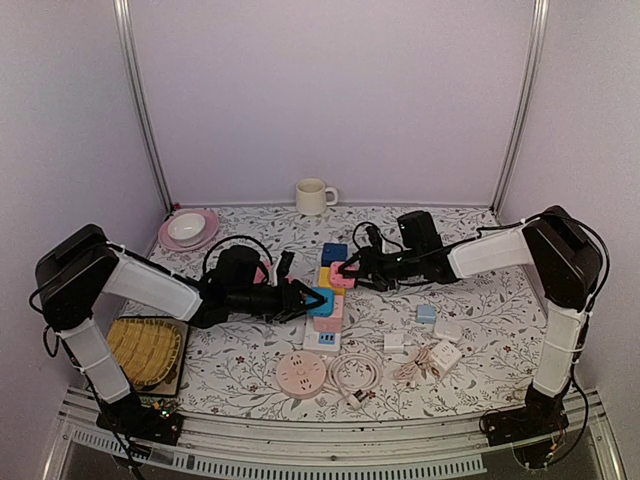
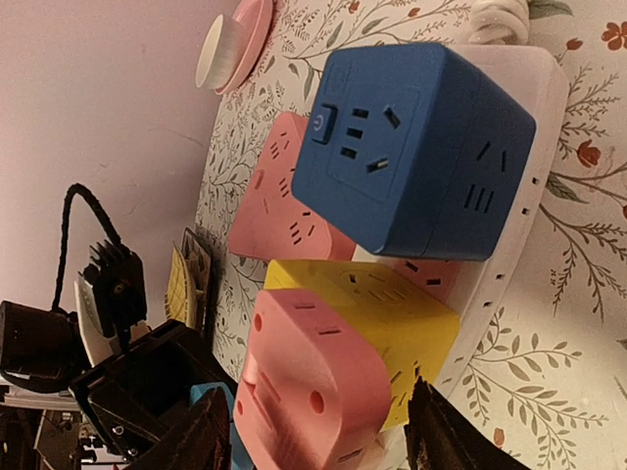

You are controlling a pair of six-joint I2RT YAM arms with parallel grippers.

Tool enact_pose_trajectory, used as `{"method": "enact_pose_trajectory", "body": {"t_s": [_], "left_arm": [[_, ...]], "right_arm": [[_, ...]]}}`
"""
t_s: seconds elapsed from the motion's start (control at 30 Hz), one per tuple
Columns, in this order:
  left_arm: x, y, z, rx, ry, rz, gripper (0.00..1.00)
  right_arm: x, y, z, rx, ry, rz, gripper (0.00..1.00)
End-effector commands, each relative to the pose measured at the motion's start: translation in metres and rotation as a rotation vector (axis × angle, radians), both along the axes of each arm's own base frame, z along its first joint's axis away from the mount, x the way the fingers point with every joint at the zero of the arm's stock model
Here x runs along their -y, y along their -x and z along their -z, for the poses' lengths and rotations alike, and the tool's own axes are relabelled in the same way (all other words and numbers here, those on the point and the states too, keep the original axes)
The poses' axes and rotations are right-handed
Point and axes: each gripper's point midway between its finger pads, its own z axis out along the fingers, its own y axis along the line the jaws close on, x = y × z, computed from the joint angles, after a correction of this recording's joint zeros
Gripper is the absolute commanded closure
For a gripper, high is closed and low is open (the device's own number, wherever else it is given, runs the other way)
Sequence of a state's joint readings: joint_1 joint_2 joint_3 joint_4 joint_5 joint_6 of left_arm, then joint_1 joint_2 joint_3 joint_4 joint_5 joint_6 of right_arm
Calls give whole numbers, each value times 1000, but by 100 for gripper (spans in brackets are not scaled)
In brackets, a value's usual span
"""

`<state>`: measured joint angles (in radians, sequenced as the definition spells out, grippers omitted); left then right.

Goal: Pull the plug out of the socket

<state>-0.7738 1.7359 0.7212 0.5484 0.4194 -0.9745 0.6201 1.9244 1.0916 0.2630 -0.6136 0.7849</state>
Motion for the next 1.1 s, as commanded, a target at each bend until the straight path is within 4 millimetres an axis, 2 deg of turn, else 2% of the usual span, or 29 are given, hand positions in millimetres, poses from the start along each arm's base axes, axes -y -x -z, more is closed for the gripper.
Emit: {"method": "enact_pose_trajectory", "body": {"t_s": [0.0,0.2,0.53,0.77,1.07], "left_arm": [[-14,9,33,-65,-114,-34,53],[-17,11,37,-76,-129,-35,55],[-19,12,43,-83,-142,-43,58],[-21,13,49,-91,-155,-47,58],[-20,14,54,-100,-162,-44,58]], "right_arm": [[-16,9,-6,-17,-62,-49,42],[-14,17,-19,-27,-113,-37,50],[-19,18,-33,-38,-187,-38,70],[-22,21,-40,-37,-230,-60,80],[-27,29,-64,-30,-371,-110,88]]}}
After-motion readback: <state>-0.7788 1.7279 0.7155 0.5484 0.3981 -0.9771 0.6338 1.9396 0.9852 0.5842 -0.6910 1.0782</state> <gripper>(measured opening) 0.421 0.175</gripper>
